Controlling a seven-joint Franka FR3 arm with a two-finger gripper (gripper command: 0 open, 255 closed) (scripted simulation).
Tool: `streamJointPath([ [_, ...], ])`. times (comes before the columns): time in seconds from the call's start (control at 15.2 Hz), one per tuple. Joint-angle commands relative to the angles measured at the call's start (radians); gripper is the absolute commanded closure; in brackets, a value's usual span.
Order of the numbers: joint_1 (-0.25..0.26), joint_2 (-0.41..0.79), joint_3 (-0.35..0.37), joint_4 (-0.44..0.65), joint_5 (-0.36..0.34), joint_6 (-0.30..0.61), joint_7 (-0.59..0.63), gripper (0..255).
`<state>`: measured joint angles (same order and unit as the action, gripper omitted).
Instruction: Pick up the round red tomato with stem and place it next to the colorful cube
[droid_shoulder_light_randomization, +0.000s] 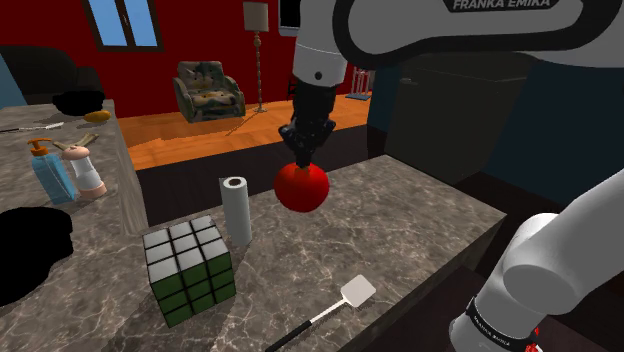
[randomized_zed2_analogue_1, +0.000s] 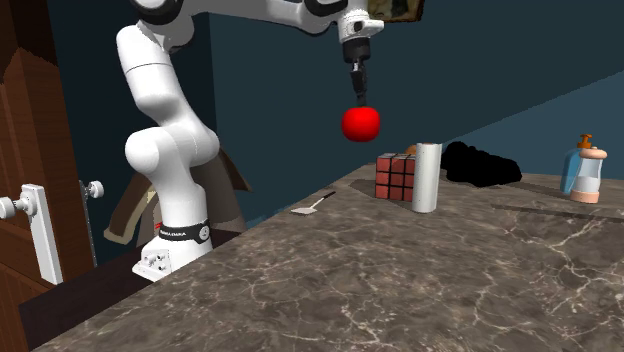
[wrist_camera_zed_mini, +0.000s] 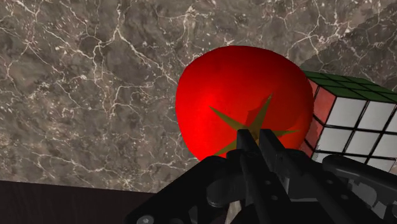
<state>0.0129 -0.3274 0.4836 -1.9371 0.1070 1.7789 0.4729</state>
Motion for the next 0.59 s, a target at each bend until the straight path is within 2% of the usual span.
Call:
streamJointPath([
  [0.0,0.0,0.081,0.05,0.08,-0.032,-0.003,0.063,255],
  [0.53,0.006,0.069,0.053,-0.038,-0.025,0.105,0.062,255],
])
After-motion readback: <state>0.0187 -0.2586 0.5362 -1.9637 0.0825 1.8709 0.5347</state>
